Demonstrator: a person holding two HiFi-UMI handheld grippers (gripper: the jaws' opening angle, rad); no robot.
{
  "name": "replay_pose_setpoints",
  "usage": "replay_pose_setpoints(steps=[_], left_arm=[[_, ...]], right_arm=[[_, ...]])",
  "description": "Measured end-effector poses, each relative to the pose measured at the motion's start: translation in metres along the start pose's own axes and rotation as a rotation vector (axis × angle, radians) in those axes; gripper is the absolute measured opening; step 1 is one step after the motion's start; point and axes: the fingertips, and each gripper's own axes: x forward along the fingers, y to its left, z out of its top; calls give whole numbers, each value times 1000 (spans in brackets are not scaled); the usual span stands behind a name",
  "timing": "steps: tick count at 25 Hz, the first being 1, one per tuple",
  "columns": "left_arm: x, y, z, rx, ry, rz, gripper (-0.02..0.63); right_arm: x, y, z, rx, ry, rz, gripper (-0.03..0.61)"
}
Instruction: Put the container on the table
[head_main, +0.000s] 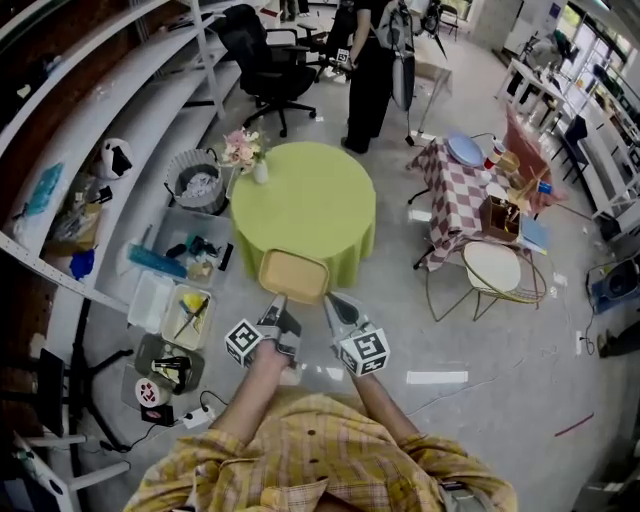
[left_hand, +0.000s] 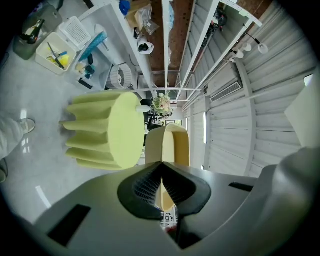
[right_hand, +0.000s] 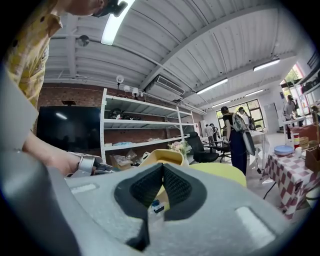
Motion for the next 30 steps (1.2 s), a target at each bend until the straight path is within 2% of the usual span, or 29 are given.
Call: replay_pose_setpoints(steps=[10, 17, 30], left_arm=[[59, -15, 60, -8, 36, 9, 17], [88, -10, 96, -19, 56, 19, 17], [147, -1, 136, -32, 138, 47, 17]], right_arm=[[76, -25, 20, 18, -1, -56, -2], [117, -34, 19, 17, 12, -93, -2], [174, -59, 18, 34, 38, -168, -2]])
